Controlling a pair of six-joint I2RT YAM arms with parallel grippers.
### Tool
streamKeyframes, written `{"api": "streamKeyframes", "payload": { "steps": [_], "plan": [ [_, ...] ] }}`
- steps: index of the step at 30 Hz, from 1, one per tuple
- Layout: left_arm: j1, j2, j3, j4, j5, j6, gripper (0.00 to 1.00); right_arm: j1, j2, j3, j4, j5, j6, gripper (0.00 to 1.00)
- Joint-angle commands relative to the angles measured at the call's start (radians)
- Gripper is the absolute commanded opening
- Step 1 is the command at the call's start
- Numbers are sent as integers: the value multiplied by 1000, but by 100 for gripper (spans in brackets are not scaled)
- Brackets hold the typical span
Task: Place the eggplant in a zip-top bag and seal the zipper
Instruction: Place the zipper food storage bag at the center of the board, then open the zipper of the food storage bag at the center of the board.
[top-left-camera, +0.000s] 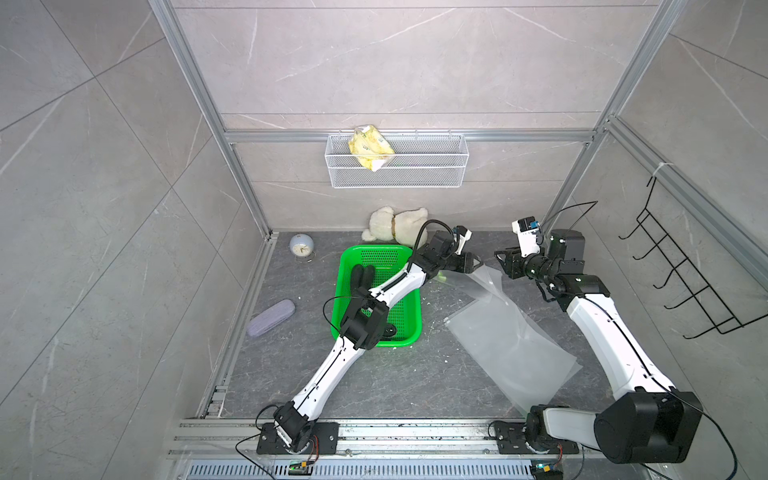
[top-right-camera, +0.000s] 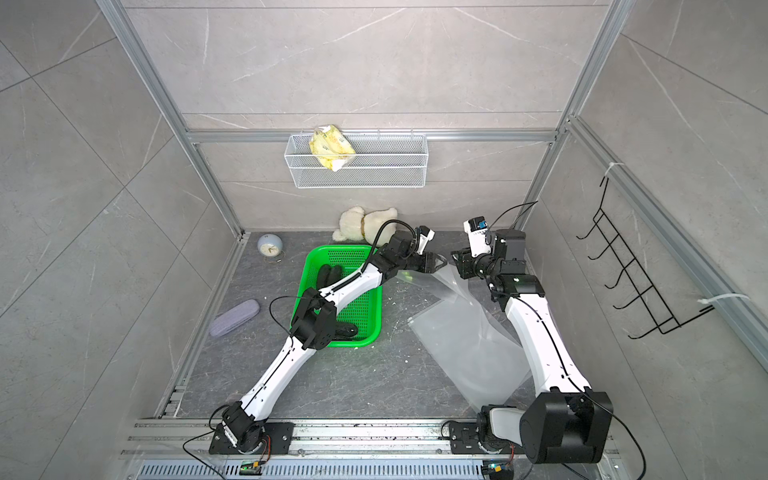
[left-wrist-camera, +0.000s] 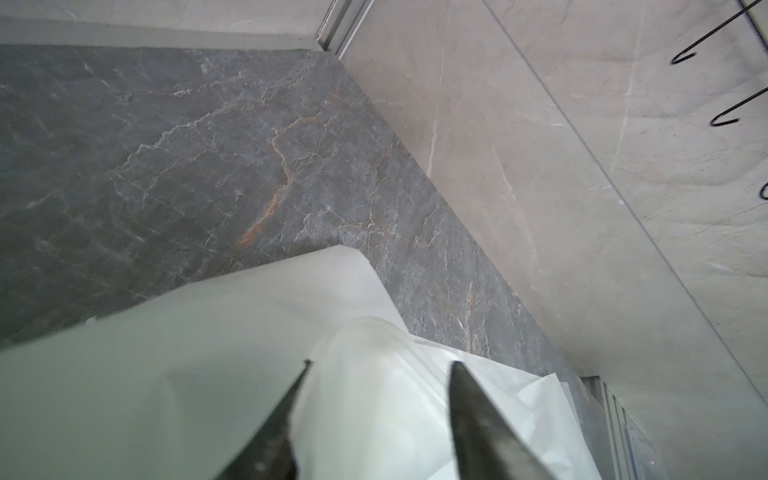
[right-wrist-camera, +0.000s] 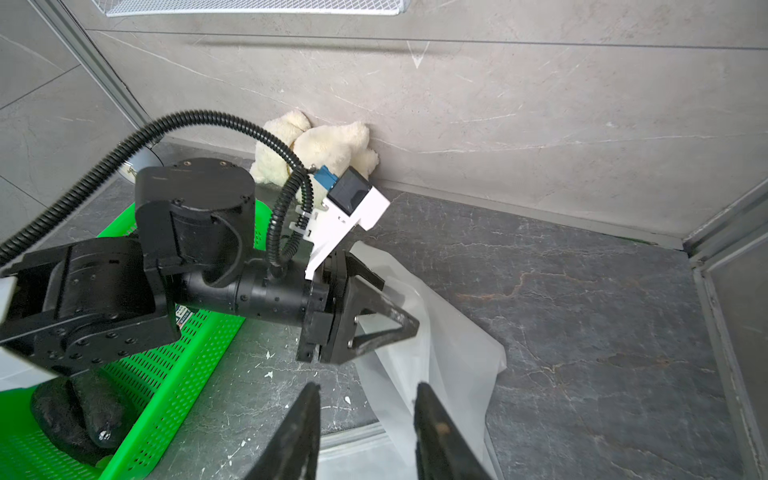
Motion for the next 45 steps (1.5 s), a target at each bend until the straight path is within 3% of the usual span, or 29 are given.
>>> {"api": "streamKeyframes", "payload": {
  "steps": [1,8,14,28,39,45],
  "plan": [
    [31,-58,-23,-1,-19,30,69,6,2,-16,9,-16,16,39],
    [65,-163,-96,12,-47,44,75,22,9,-23,-14,8,24,40],
    [71,-275,-181,-31,-93,95,78,29,46,-12,-79,83,115,39],
    [87,-528,-459,93,-7,83,80,58,58,-82,-147,184,285,40],
    [147,-759,-887,242,-16,-4,78,319,80,-242,-101,336,448,41],
    [166,-842,-1014,269,-7,-6,78,429,114,-338,-72,384,513,47]
  ]
}}
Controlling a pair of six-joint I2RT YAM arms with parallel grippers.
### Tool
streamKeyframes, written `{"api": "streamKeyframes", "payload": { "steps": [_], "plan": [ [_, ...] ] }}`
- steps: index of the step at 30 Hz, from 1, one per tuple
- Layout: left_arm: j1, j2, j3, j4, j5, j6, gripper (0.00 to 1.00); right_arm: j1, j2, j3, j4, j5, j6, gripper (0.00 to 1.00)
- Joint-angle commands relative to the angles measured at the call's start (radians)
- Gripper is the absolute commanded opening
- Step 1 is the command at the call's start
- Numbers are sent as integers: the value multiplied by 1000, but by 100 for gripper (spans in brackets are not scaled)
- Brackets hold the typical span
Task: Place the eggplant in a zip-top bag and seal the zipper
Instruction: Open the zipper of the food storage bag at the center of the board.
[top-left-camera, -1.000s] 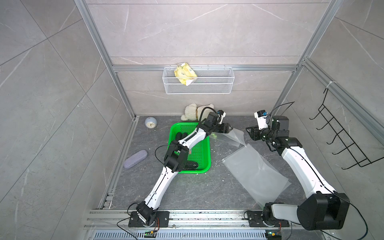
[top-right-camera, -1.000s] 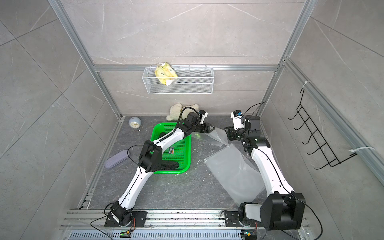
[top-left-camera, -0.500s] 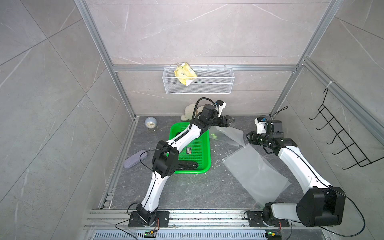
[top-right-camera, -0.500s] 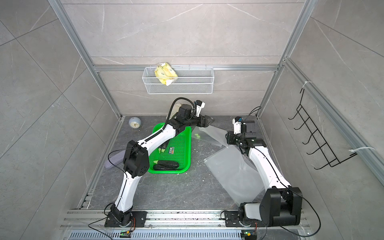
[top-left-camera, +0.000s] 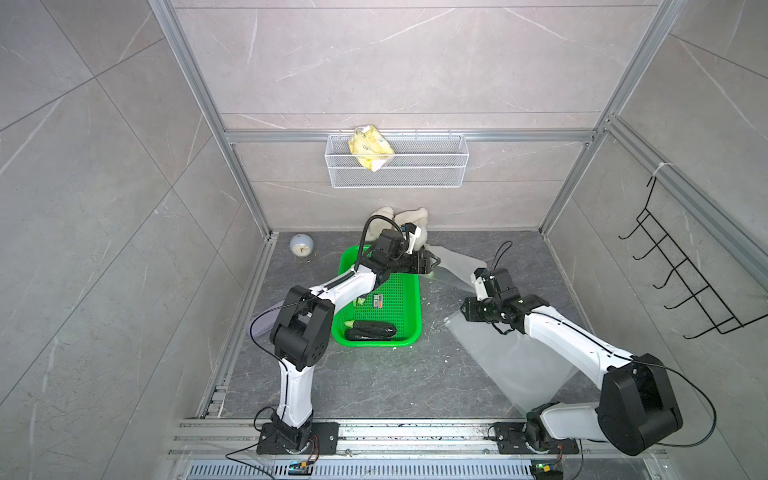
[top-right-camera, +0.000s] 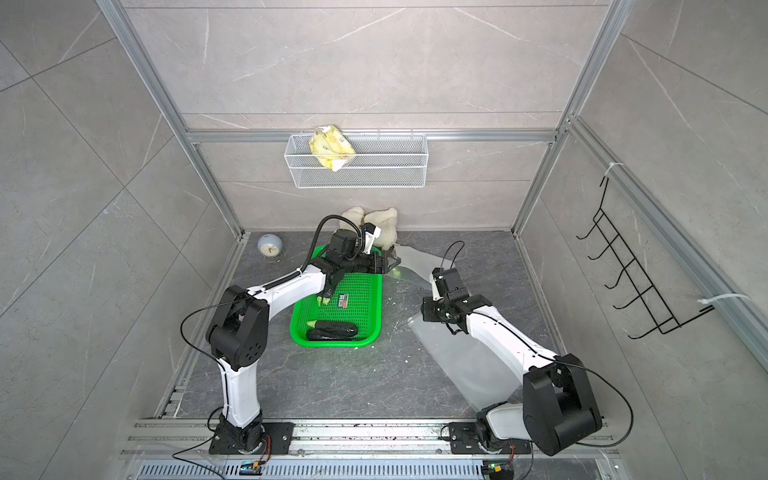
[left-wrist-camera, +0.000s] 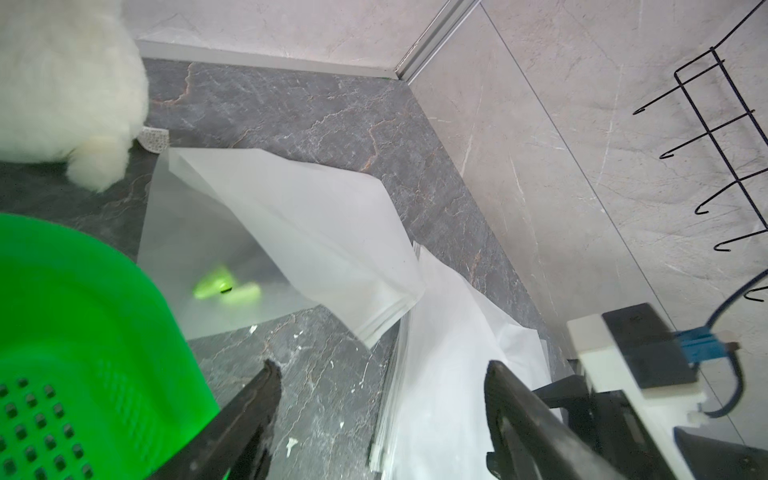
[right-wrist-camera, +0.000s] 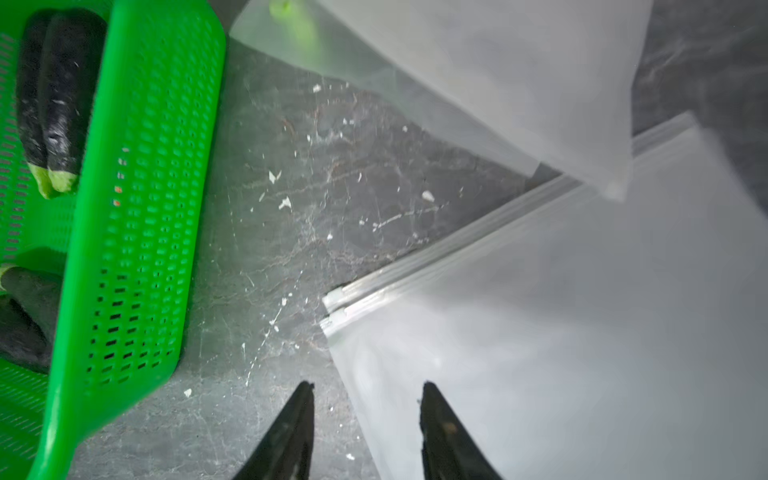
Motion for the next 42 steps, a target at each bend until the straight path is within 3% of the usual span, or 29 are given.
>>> {"api": "streamKeyframes", "payload": {
  "steps": [1,8,19,34,42],
  "plan": [
    [5,-94,-30,86,21,-16,78,35,35,-47,25,61,82,48],
    [27,-124,-98,158,17,-51,77,57,113,-72,169,96,210,54],
    [50,-148,-147,192,18,-61,77,70,231,0,162,323,303,54],
    [73,-150,-175,217,26,-74,77,80,401,89,176,340,305,54],
    [86,-152,-185,230,20,-86,76,114,397,58,128,395,310,46]
  ]
}}
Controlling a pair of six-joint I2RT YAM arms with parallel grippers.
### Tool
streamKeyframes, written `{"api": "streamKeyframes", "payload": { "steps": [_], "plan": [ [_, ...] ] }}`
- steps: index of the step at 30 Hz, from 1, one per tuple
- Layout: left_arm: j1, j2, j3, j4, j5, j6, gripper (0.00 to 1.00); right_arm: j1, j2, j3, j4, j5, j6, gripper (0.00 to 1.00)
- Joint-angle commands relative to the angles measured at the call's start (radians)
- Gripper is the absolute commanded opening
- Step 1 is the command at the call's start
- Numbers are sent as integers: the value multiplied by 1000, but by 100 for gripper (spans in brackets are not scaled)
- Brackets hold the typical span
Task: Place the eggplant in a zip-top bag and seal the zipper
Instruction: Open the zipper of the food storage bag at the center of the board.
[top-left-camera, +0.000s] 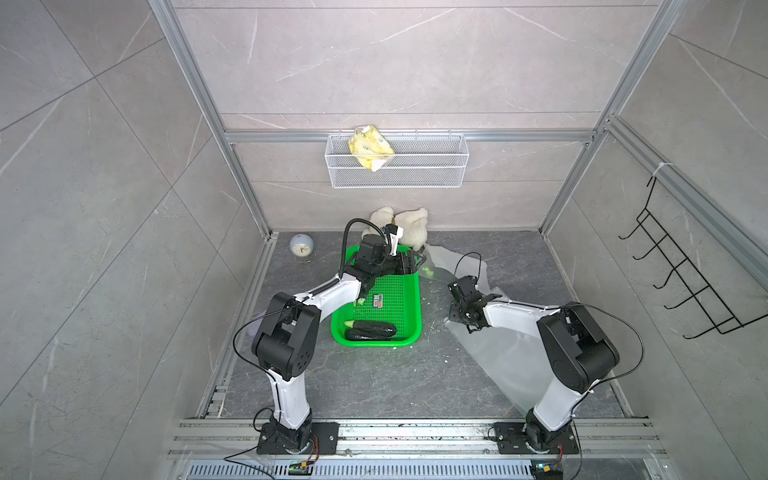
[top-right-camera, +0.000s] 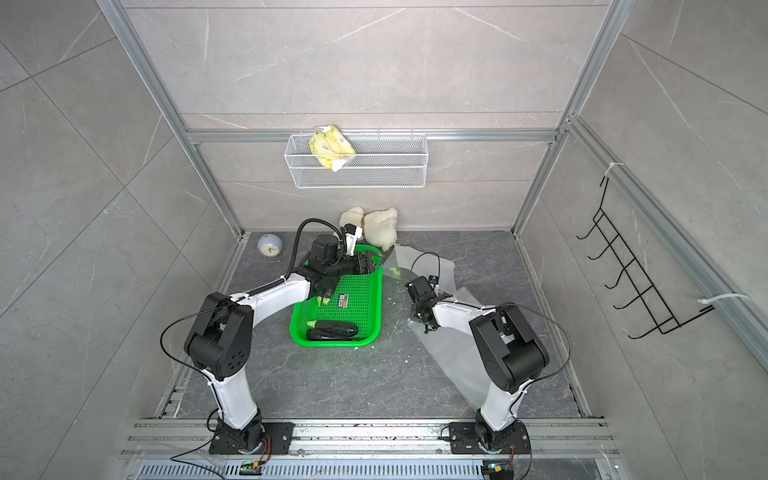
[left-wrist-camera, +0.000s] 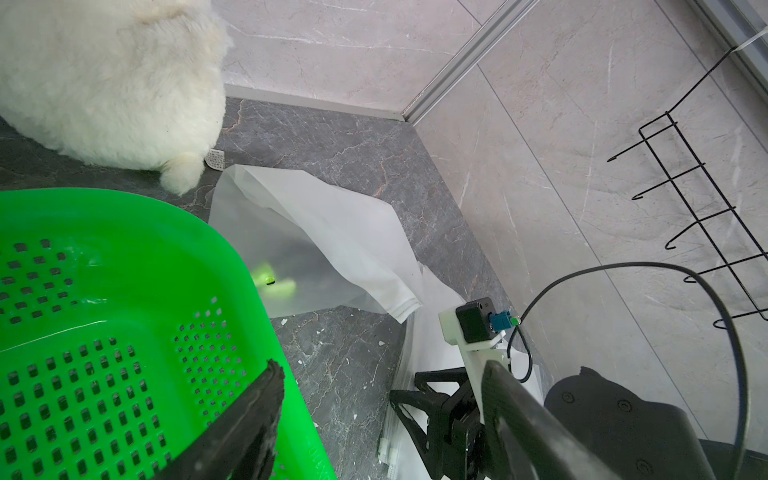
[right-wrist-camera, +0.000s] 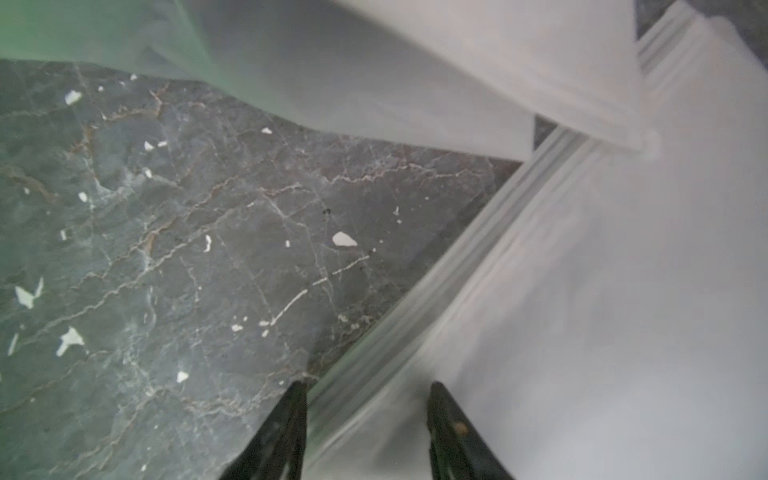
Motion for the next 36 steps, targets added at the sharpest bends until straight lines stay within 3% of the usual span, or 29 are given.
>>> {"api": "streamKeyframes", "payload": {
  "steps": [1,9,14,24,30,36],
  "plan": [
    [14,-50,-5,54,17,-20,76,21,10,-22,-49,29,21,45],
    [19,-48,-1,52,20,-19,76,27,-52,-85,-12,21,49,35],
    [19,-42,5,48,20,-21,76,27,-65,-89,-15,5,45,15],
    [19,-36,17,25,21,-14,76,26,-126,-118,7,-14,22,6],
    [19,-27,36,20,41,-19,76,27,-268,-170,23,-20,10,0],
    [18,-12,59,16,76,-26,76,27,-453,-205,-38,56,-25,0]
  ]
}}
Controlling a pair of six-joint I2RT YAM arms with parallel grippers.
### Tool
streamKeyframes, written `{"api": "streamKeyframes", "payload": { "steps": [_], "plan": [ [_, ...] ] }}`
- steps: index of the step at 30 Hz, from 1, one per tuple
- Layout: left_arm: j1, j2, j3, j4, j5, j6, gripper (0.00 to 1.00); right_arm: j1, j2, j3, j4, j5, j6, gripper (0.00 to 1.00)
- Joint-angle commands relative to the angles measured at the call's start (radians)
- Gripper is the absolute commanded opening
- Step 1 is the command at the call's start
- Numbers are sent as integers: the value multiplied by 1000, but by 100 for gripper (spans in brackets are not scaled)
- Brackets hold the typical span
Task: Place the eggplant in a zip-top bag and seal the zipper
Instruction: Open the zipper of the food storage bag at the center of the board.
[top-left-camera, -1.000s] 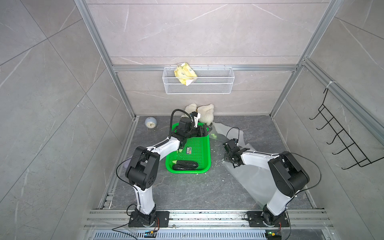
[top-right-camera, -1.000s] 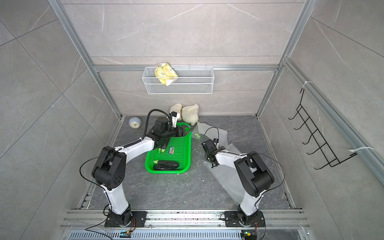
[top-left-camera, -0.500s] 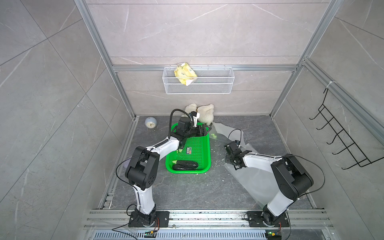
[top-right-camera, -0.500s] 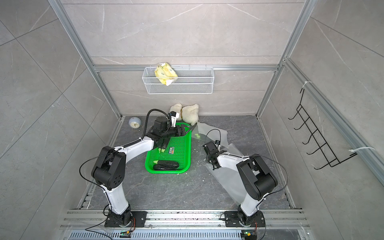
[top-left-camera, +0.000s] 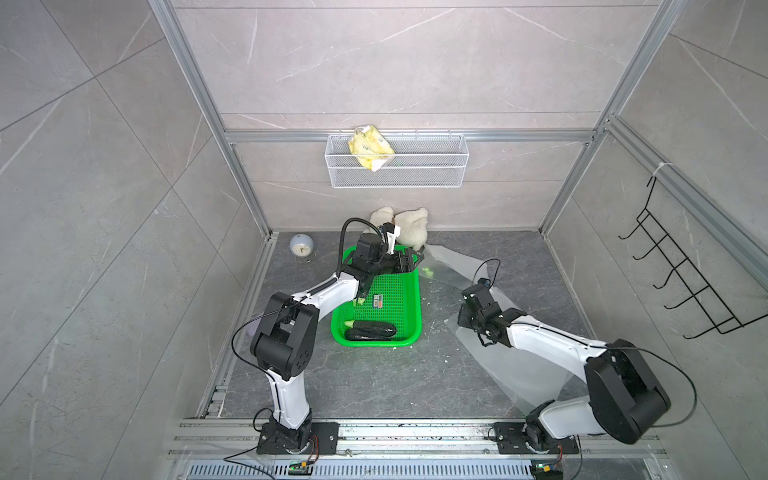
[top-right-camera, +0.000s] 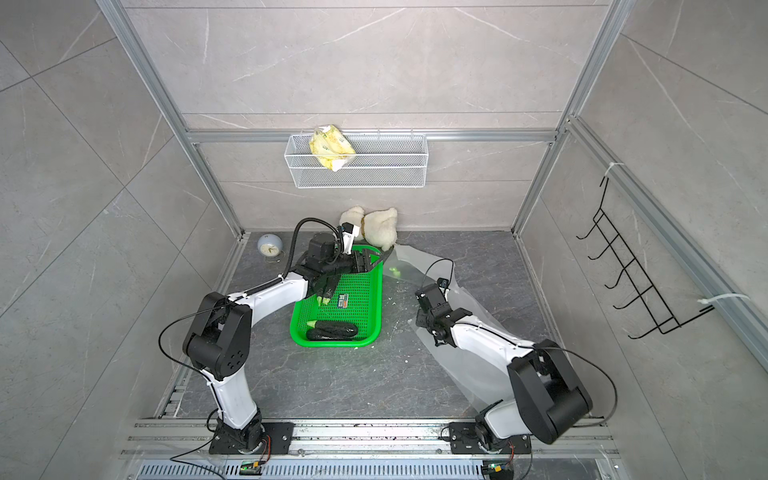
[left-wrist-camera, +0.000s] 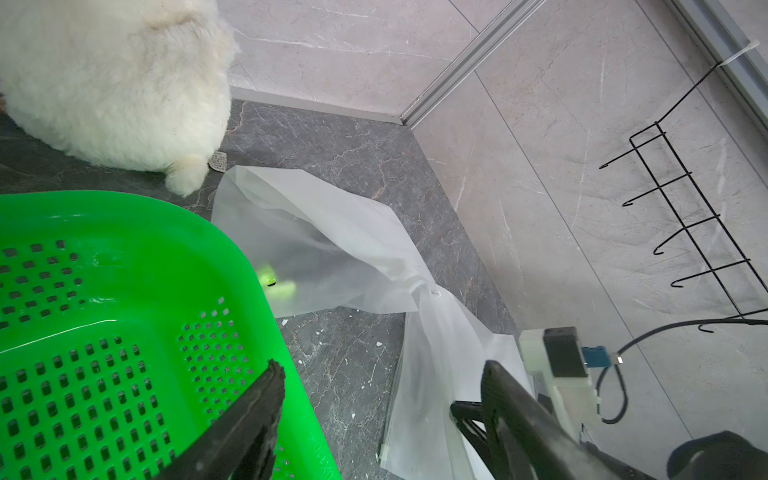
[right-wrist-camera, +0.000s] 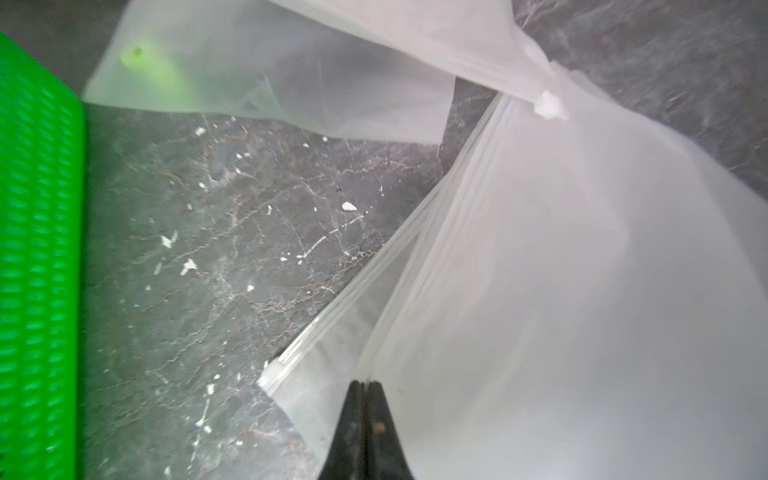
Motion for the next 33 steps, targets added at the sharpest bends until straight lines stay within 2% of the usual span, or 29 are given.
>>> {"api": "streamKeyframes", "payload": {
  "steps": [1,9,16,20,22,26,29,33],
  "plan": [
    [3,-5,56,24,54,-13,76,6,-103,-26,-45,62,-41,0],
    [-15,21,104,6,88,-15,76,6,-387,-103,-27,128,-7,0],
    [-25,44,134,-3,101,-16,76,6,-488,-73,-139,157,4,0],
    [-28,44,135,-4,110,-15,76,6,-512,-37,-122,129,-93,0],
    [-28,43,137,-5,120,-16,76,6,-480,1,-112,61,-168,0],
    [-28,37,139,-4,158,-16,76,7,-381,65,-47,-178,-302,0],
    [-28,27,135,-4,207,-22,76,6,-317,83,46,-372,-344,0],
    [-29,18,121,-5,258,-31,76,9,-236,116,131,-559,-366,0]
  ]
}}
